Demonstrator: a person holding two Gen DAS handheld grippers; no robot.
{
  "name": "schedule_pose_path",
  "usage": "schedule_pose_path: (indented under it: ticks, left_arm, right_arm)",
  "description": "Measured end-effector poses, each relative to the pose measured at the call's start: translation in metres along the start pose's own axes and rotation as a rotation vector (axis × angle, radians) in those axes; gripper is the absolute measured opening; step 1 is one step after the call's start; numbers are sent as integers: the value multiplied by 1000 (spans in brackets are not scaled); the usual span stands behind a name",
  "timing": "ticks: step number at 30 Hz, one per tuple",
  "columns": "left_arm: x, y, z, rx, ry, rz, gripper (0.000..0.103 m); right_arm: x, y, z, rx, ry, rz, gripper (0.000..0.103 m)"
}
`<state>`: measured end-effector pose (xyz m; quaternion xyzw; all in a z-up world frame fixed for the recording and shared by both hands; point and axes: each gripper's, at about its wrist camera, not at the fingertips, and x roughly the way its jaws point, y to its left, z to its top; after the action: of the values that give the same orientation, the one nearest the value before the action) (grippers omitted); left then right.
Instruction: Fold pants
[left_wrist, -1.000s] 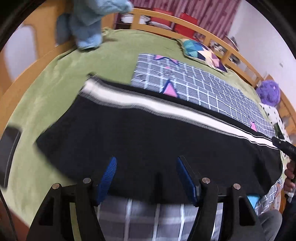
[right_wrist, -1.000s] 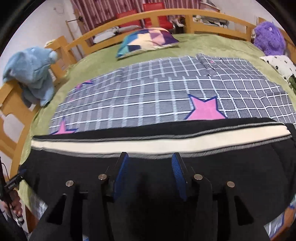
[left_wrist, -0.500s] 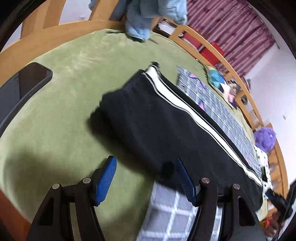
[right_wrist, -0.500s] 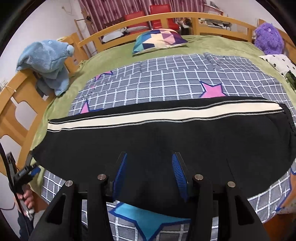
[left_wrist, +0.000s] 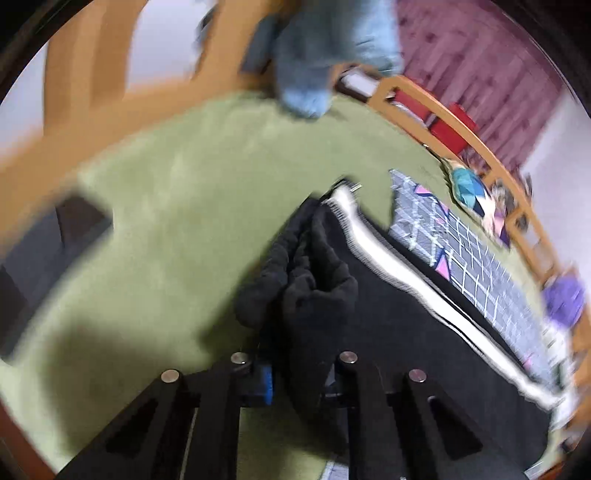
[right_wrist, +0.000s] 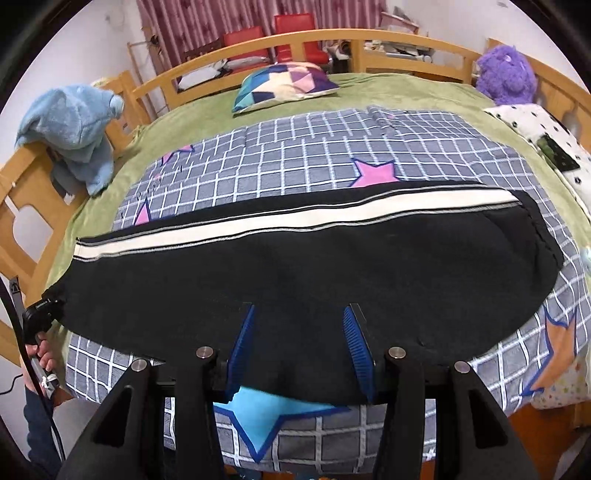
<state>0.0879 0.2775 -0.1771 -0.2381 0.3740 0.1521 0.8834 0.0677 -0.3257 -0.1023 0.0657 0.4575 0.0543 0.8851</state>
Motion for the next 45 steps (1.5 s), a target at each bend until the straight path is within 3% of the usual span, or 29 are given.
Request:
schedule_pose_path:
  ticks: [2, 7, 9, 12, 15, 17, 20, 25, 26, 28, 30, 34, 37, 40, 45]
  left_arm:
    - [-20, -35, 10, 86, -58, 20, 12]
    - [-67, -150, 14, 257, -71, -154, 11]
    - [-81, -201, 3, 338, -53, -211, 11]
    - [-93, -276, -29, 478, 3, -255, 11]
    - [-91, -347, -79, 629, 75, -305, 11]
    - [-81, -383, -119, 703, 156, -333, 11]
    - [-69, -408, -168, 781, 231, -356, 11]
    - [-61, -414, -199, 868, 369, -297, 12]
    - [-64, -409, -196, 861, 360, -300, 14]
    - [-72, -399, -185, 826, 335, -323, 38]
    - [-80, -385, -171, 769, 316, -361, 53]
    - [-95, -356, -158, 704, 255, -418, 64]
    - [-105, -334, -143, 682, 129, -378, 70]
    - [-110, -308, -122, 609, 59, -363, 73]
    - [-95, -278, -89, 442, 93, -384, 73]
  right_arm:
    - [-10, -11, -3, 32, -22, 6, 49]
    - [-29, -27, -7, 92, -81, 18, 49]
    - [-37, -28, -8, 76, -125, -27, 49]
    - [-46, -34, -12, 65, -158, -98, 49]
    - [-55, -53, -15, 138, -176, -100, 49]
    - [-59, -64, -17, 171, -187, -85, 49]
    - [-58, -76, -19, 200, -177, -95, 49]
    - [-53, -82, -21, 186, -156, -110, 49]
    - [-50, -84, -21, 182, -156, -106, 49]
    - [-43, -85, -22, 175, -151, -98, 49]
    - [-27, -85, -21, 163, -130, -69, 49]
    - [3, -85, -18, 156, -82, -16, 49]
    - [21, -81, -13, 173, -49, 56, 49]
    - [42, -67, -8, 170, -26, 132, 52]
    - [92, -35, 4, 143, 110, 207, 63]
